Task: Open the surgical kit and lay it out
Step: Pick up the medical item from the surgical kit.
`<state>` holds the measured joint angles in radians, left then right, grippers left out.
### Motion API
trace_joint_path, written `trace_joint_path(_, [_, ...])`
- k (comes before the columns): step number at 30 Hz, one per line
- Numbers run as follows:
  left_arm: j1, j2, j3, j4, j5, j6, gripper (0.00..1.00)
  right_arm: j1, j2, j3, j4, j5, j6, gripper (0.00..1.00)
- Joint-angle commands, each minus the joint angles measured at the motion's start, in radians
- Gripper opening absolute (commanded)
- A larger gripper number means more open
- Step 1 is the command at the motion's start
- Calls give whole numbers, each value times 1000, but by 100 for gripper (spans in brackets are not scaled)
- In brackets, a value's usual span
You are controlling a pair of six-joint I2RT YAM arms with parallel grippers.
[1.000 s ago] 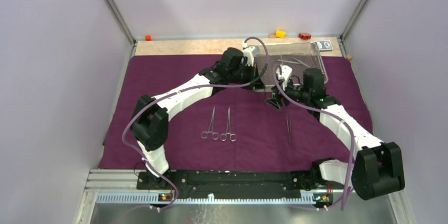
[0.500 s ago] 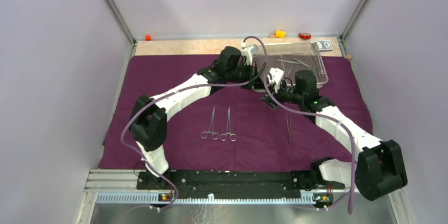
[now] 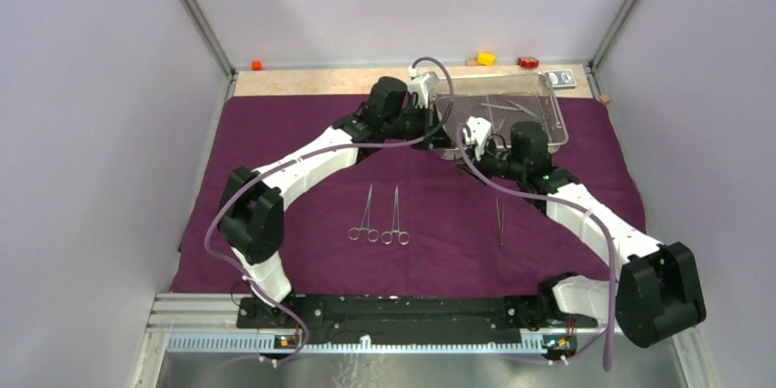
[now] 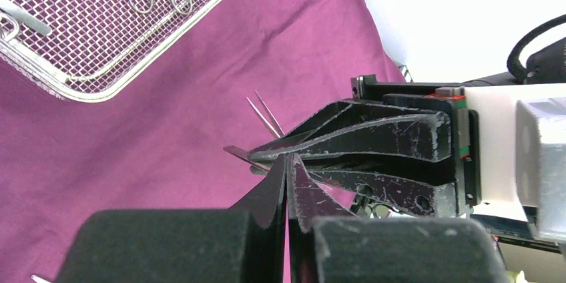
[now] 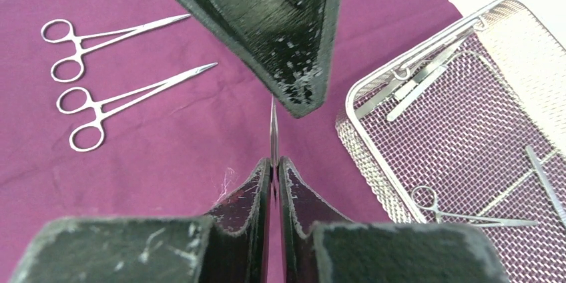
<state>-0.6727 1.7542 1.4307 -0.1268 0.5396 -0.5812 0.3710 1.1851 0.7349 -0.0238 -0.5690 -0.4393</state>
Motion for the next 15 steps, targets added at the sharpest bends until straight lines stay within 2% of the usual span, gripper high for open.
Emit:
trace_joint_path(1, [11,-62,-6,85,19,24,0,11,-12,46,-2,-44,6,3])
trace_joint_path(3, [13,-62,-5,89,22,27,0,11,-15,47,-5,-47,5,0])
trace_joint_path(10, [25,-56,1,105,36,43,0,11,-30,47,-20,-63,9,0])
trace_joint_path(12, [32,-56,7,106,38,65,6,11,-30,49,-25,-74,17,0])
trace_joint_path(15, [44,-70,10,117,37,131,24,10,-30,54,-33,-97,35,0])
